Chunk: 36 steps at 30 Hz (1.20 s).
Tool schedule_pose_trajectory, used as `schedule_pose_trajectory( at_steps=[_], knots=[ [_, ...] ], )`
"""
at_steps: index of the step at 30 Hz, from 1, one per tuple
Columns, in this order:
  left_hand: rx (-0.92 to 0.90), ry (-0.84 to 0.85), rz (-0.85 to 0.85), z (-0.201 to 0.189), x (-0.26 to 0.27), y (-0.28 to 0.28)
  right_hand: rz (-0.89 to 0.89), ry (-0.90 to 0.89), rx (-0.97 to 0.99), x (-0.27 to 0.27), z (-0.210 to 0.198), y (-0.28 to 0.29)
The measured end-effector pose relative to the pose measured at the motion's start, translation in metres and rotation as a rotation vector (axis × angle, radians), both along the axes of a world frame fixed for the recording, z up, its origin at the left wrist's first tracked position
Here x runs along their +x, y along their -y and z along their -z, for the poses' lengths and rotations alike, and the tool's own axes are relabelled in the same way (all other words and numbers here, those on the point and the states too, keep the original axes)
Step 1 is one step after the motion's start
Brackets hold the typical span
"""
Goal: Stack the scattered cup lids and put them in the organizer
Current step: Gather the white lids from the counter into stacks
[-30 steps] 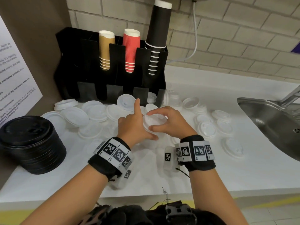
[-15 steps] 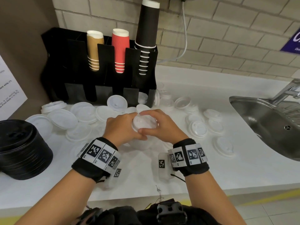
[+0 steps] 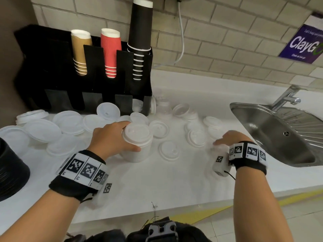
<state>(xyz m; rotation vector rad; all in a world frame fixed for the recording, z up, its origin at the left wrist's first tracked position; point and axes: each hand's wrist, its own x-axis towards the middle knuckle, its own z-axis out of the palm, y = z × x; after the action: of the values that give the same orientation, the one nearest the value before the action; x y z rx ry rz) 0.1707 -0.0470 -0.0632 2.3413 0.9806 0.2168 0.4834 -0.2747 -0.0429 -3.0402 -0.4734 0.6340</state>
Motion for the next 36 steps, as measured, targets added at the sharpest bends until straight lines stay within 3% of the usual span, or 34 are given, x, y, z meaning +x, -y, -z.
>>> schedule_pose_trajectory(
  at_steps=[4, 10, 14, 18, 23, 36],
  knots=[
    [-0.008, 0.003, 0.005, 0.0, 0.0, -0.001, 0.013, -0.116, 0.039, -0.011, 0.007, 0.012],
    [-0.02, 0.007, 0.004, 0.001, -0.001, -0.001, -0.019, -0.112, 0.026, -0.024, 0.0, 0.009],
    [-0.068, 0.051, 0.007, 0.001, 0.0, -0.002, -0.058, -0.033, 0.21, -0.032, -0.021, -0.006],
    [-0.098, 0.113, -0.002, 0.003, 0.0, -0.001, -0.339, -0.209, 0.587, -0.068, -0.039, -0.046],
    [-0.111, 0.149, -0.011, 0.007, -0.002, 0.0, -0.67, -0.262, 0.777, -0.129, -0.031, -0.099],
    [-0.151, 0.228, -0.024, 0.01, -0.004, 0.003, -0.916, -0.116, 0.649, -0.167, -0.014, -0.139]
  ],
)
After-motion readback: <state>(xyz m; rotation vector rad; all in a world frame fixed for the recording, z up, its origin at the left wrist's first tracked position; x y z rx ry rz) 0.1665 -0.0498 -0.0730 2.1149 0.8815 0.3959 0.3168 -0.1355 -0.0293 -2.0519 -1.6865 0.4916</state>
